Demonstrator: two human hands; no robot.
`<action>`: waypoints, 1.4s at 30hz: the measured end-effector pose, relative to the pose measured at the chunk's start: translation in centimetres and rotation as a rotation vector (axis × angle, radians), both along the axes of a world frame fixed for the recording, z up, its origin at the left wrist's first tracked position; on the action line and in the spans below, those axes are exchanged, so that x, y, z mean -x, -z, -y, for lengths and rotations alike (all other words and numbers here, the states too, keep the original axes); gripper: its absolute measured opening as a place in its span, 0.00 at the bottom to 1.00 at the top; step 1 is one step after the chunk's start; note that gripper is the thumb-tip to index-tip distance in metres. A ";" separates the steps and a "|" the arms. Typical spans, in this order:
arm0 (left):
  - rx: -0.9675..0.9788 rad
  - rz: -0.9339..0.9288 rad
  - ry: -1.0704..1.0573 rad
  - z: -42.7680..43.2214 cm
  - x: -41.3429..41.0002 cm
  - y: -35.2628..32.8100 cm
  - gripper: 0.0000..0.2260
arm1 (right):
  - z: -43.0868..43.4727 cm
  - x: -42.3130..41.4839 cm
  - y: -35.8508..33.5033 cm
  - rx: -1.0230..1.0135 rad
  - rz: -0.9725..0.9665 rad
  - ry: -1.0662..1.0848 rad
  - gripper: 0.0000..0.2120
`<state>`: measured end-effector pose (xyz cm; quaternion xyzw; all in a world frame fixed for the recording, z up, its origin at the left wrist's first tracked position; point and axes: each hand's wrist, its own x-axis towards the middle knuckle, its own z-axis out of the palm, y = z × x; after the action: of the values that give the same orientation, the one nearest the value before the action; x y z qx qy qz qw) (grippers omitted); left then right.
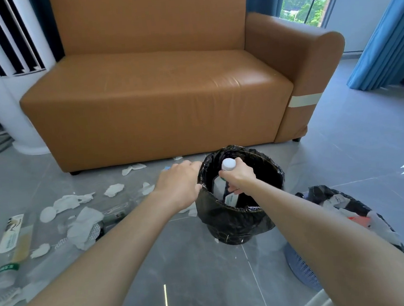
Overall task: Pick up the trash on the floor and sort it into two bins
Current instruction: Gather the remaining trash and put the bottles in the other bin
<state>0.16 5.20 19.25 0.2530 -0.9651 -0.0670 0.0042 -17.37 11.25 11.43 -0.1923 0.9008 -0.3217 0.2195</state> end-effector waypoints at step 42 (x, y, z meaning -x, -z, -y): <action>-0.376 -0.267 -0.769 6.7 -26.4 14.2 0.18 | 8.4 -18.0 0.5 -0.164 -0.209 -0.830 0.11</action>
<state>26.53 -1.53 5.09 0.5790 -0.7629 -0.2668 0.1072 0.59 2.88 10.98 -0.5514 0.7871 -0.1123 0.2525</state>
